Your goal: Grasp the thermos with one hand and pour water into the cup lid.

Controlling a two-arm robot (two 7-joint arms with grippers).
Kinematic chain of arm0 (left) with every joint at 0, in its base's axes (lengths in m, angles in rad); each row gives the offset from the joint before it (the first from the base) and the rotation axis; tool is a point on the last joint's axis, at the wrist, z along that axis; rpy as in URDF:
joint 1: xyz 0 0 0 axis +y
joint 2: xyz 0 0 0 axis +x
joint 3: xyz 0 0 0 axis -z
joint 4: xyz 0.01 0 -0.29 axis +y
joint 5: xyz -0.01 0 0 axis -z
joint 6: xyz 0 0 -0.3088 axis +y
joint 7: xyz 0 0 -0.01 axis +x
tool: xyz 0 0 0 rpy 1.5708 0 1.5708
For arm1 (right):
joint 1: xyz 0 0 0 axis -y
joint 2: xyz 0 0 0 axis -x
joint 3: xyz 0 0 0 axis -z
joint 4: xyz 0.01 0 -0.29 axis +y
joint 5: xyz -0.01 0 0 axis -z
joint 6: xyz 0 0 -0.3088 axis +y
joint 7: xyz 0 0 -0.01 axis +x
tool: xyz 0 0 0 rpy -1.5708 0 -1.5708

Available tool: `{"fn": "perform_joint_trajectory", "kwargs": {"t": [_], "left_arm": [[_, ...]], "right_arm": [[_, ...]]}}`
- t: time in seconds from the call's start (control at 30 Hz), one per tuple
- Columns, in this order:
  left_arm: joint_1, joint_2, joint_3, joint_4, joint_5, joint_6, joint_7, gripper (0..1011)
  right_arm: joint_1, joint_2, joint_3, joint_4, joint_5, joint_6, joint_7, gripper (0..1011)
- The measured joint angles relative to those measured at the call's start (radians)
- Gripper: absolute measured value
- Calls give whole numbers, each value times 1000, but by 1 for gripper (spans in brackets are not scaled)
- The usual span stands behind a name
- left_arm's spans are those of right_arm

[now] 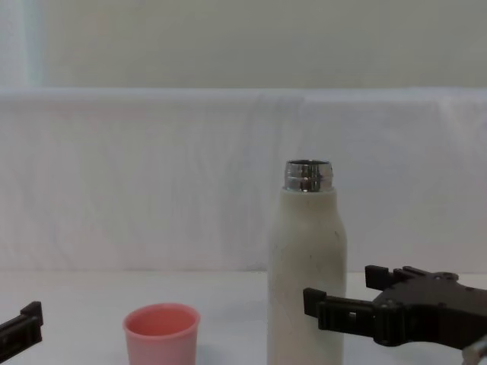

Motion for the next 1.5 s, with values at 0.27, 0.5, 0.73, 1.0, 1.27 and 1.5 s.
{"fn": "perform_joint_trajectory", "kwargs": {"t": [0.27, 0.5, 0.73, 1.0, 1.27, 1.5], "left_arm": [[0, 0, 0, 0, 0, 0, 0, 1001], [0, 0, 0, 0, 0, 0, 0, 1001], [0, 0, 0, 0, 0, 0, 0, 1001], [0, 0, 0, 0, 0, 0, 0, 1001], [0, 0, 0, 0, 0, 0, 0, 1001], [0, 0, 0, 0, 0, 0, 0, 1001]], "right_arm": [[19, -11, -13, 18, 5, 1, -5, 1001], [34, -24, -23, 34, 0, -2, -18, 1001], [48, -41, -30, 51, -6, -8, -24, 1001], [57, -54, -35, 63, -13, -14, -27, 1001], [64, -66, -39, 72, -17, -19, -29, 1001], [71, -76, -40, 78, -22, -20, -34, 1001]]}}
